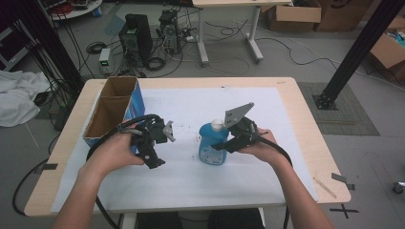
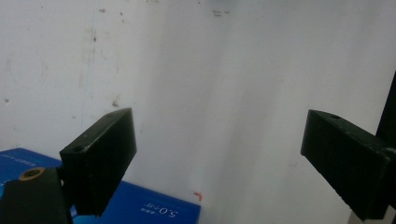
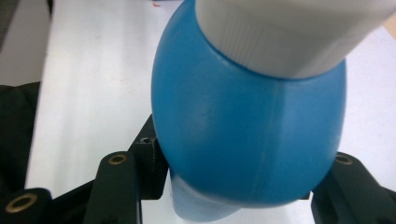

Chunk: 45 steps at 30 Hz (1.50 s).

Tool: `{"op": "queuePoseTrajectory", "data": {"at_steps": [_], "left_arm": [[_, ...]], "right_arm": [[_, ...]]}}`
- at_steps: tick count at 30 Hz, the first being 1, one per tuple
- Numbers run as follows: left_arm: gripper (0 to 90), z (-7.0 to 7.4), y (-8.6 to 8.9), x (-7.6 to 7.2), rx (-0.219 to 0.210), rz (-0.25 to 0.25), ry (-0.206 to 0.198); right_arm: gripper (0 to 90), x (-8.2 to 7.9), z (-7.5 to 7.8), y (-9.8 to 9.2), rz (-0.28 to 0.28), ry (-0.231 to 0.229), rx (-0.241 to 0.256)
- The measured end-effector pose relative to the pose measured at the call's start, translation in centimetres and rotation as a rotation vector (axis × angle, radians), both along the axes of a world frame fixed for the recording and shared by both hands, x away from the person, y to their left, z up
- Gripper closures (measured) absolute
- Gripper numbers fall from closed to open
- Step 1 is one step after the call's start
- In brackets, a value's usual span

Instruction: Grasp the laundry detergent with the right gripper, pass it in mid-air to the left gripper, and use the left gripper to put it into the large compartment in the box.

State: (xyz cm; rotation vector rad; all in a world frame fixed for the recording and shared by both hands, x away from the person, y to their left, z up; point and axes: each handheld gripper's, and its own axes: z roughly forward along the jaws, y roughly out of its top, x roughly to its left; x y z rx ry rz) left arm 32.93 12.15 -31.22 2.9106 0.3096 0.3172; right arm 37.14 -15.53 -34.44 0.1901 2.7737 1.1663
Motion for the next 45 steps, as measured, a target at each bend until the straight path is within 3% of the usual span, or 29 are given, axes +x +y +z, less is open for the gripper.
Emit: {"op": "queuePoseTrajectory", "data": {"at_steps": [11, 16, 25, 34, 37, 45], "left_arm": [[10.9, 2.2, -0.7, 0.1, -0.025, -0.015, -0.008], [10.7, 4.2, -1.4, 0.2, -0.037, -0.023, -0.018], [10.5, 6.5, -2.0, 0.3, -0.082, -0.035, -0.013], [10.4, 9.1, -3.6, 0.5, -0.095, -0.068, -0.012], [10.3, 9.6, -4.2, 0.5, -0.106, -0.076, -0.007], [10.1, 10.2, -5.8, 0.5, -0.083, -0.098, -0.002]], "right_arm": [[45.8, -0.1, 2.1, 0.4, 0.081, 0.019, 0.027], [45.8, -0.2, 3.2, 1.1, 0.112, 0.018, 0.019], [46.0, -0.5, 4.2, 2.2, 0.154, 0.011, 0.018], [45.9, -0.9, 4.8, 3.6, 0.190, 0.008, 0.016], [45.9, -1.0, 4.9, 4.0, 0.202, 0.007, 0.013], [45.8, -1.3, 5.1, 4.6, 0.222, 0.005, 0.018]]}}
